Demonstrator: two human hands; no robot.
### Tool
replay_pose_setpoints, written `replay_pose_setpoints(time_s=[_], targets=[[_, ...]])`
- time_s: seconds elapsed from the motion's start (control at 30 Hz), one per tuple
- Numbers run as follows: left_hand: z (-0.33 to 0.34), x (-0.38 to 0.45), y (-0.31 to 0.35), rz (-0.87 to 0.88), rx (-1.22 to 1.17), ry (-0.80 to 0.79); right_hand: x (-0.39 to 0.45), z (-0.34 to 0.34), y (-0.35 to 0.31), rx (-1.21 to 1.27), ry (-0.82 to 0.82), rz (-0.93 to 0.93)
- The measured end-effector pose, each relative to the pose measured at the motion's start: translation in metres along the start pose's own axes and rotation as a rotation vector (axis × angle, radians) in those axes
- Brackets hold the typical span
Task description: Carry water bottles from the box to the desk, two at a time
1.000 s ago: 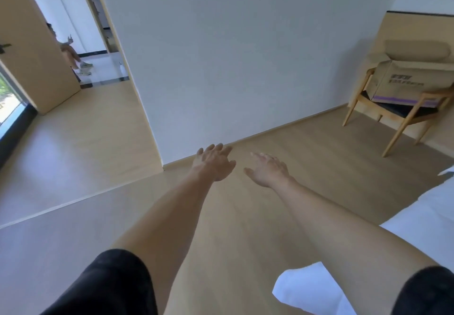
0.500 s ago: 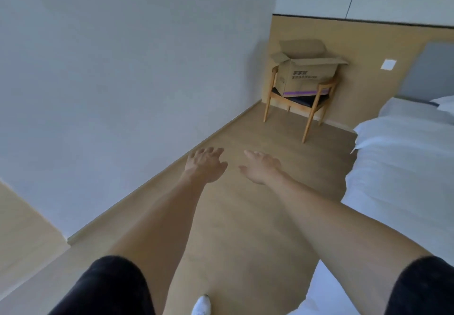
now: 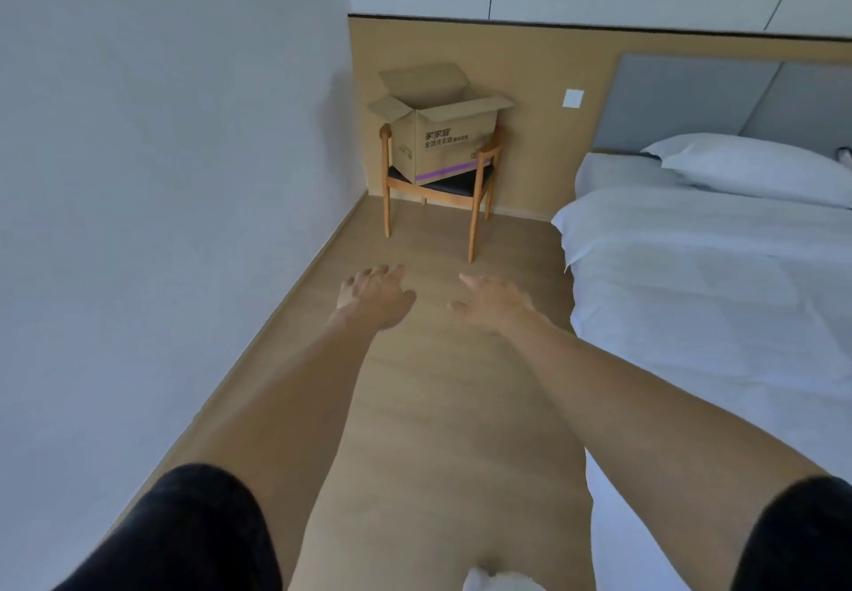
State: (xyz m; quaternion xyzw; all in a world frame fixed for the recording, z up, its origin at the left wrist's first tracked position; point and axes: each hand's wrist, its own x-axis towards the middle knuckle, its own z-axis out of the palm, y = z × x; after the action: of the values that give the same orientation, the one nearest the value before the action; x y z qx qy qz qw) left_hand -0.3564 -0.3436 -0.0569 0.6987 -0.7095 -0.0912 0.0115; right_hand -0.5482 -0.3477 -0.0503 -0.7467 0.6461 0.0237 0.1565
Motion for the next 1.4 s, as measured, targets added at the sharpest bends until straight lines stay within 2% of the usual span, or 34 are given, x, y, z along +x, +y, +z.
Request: replay_pose_setpoints(time_s=[0.33,0.57,0.8,1.1,1.4], targets=[[-0.006,0.190,0.007,0.039,0.029,-0.034,0.189,-0.019,0.042,0.086,0.003,0.022],[-0.044,0.344,0.040,0.035,-0.028,0.032,0.329,-0.080,0.088,0.105,-0.004,0.030],[-0.045,0.466,0.066,0.055,-0.054,-0.006,0.433,-0.117,0.131,0.073,-0.002,0.076],[-0.050,0.667,0.083,0.146,-0.097,0.041,0.591,-0.169,0.174,0.079,0.129,0.120],[-0.088,0.894,0.083,0.270,-0.138,0.021,0.767,-0.249,0.182,0.128,0.182,0.208]])
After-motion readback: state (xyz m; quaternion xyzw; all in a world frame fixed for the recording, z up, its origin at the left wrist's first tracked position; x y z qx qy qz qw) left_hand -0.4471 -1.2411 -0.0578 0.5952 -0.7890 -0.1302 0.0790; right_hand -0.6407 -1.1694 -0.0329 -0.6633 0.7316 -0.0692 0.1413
